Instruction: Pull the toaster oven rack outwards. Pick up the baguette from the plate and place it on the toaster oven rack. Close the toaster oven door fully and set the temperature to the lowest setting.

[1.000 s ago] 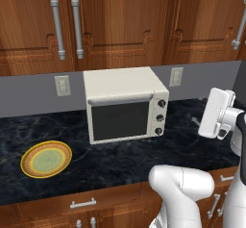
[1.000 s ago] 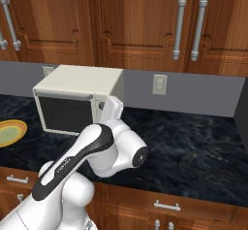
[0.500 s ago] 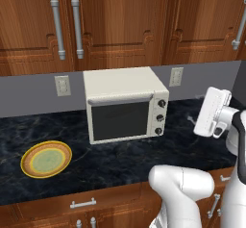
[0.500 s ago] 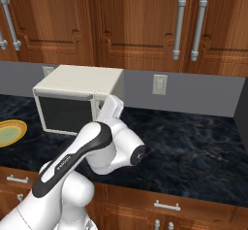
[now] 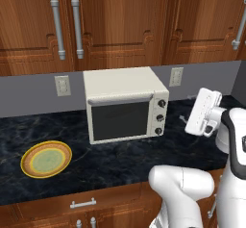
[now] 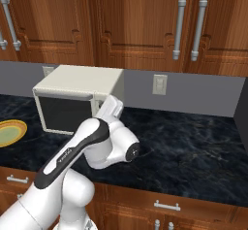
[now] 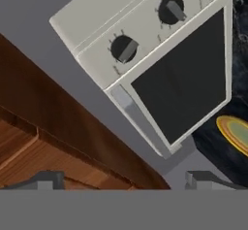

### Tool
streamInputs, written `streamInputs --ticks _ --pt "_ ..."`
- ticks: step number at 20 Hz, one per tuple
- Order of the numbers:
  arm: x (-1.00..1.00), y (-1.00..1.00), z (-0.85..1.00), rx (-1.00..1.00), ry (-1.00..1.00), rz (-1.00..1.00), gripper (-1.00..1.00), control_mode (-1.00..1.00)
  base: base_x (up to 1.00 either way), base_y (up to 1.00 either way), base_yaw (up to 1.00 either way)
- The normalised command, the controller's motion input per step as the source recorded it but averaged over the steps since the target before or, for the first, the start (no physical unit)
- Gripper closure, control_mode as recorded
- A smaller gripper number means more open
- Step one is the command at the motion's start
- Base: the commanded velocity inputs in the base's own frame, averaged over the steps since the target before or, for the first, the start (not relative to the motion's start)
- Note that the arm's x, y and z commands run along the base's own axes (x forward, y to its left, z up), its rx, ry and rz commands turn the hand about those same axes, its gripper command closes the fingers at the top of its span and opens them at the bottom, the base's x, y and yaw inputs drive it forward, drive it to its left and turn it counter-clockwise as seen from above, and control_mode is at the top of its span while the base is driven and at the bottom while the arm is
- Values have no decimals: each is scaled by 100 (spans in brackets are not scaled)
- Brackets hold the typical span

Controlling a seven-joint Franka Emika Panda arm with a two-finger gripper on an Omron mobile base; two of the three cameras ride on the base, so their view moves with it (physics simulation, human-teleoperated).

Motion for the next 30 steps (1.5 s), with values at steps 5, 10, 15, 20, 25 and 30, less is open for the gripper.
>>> streamInputs --ticks 5,10,15,20,25,30 --pt "19 3 -8 12 5 0 -100 -100 0 0 0" --pt "7 2 0 12 1 0 -100 -100 0 0 0" --pt "7 12 0 5 2 0 -100 -100 0 0 0" --pt "0 7 0 3 0 0 -100 -100 0 0 0" --pt "0 0 0 4 1 -5 -100 -100 0 0 0" --pt "1 10 -2 2 7 -11 -100 -100 0 0 0"
